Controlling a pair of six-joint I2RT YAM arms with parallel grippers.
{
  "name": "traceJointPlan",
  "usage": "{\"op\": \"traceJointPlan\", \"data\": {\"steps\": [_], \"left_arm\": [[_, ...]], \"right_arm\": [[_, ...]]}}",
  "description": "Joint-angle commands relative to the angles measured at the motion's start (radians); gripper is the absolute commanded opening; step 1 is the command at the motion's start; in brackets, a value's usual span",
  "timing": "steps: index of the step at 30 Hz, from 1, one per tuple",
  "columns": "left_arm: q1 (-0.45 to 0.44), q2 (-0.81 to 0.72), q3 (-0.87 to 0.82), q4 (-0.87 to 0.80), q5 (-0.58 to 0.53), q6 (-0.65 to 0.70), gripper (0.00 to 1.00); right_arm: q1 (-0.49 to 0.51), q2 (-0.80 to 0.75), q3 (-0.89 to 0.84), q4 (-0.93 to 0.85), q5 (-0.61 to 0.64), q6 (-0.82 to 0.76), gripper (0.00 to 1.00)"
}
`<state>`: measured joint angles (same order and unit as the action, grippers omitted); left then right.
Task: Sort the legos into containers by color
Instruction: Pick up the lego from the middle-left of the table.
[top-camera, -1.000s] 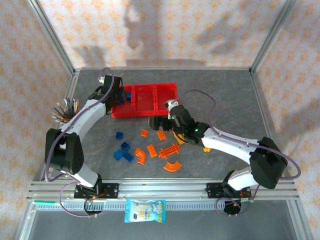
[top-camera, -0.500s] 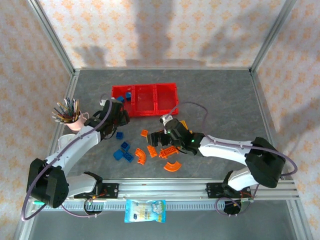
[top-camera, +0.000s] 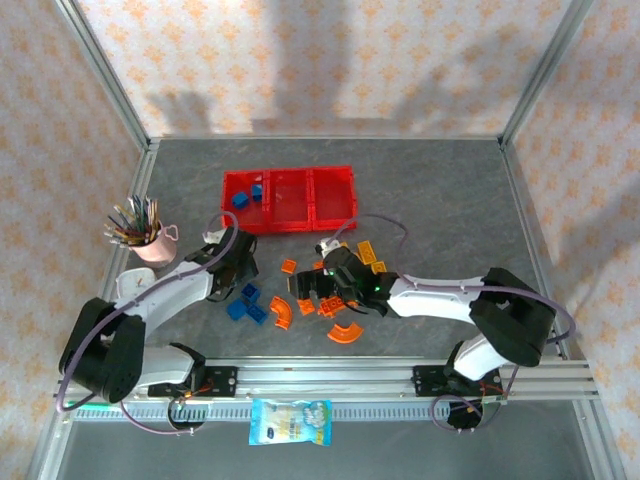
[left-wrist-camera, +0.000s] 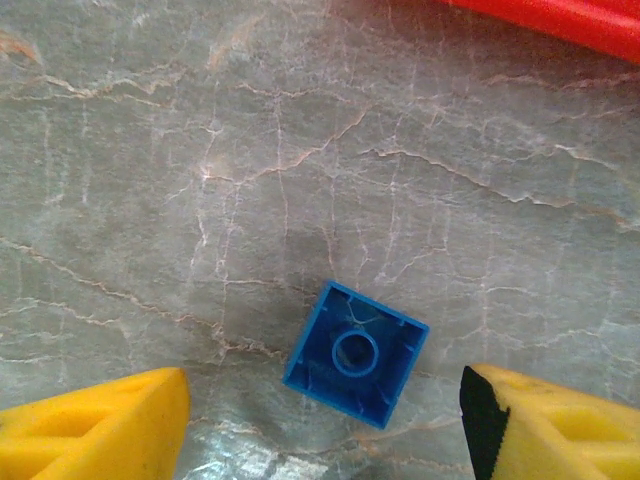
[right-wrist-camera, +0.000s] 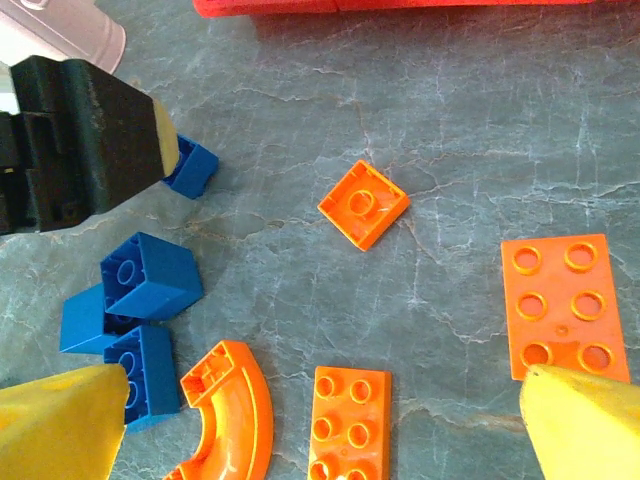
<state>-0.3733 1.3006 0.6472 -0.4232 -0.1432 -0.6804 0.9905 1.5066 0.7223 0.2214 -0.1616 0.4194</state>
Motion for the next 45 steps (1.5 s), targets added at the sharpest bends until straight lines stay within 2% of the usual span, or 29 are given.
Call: {"op": "traceJointPlan", "data": {"steps": [1, 4, 15, 23, 31, 38, 45], "left_arm": [[0.001, 0.066, 0.015, 0.061, -0.029, 0.02, 0.75], [0.003, 0.124, 0.048, 0.05, -0.059, 0.033, 0.73], [0.052, 0.199, 0.07, 0.126, -0.009, 0.088, 0.61], [0.057, 0.223, 0.071, 0.137, 0.001, 0.116, 0.48], [0.056, 0.202, 0.056, 0.123, 0.004, 0.121, 0.37], [0.056, 0.136, 0.06, 0.104, 0.021, 0.107, 0.34], [0.057, 0.042, 0.133, 0.064, -0.032, 0.118, 0.34]], "right_arm": [[0.004, 0.004, 0.002, 0.023, 0.005, 0.013, 1.0], [0.005, 0.007, 0.01, 0.009, 0.003, 0.006, 1.0], [0.004, 0.026, 0.028, -0.013, 0.02, 0.001, 1.0], [0.004, 0.033, 0.038, -0.02, 0.021, 0.002, 1.0], [0.004, 0.041, 0.055, -0.028, 0.016, 0.0, 1.0], [0.004, 0.013, 0.085, -0.059, 0.022, -0.001, 1.0], [-0.001, -0.02, 0.144, -0.146, 0.087, -0.021, 1.0]]}}
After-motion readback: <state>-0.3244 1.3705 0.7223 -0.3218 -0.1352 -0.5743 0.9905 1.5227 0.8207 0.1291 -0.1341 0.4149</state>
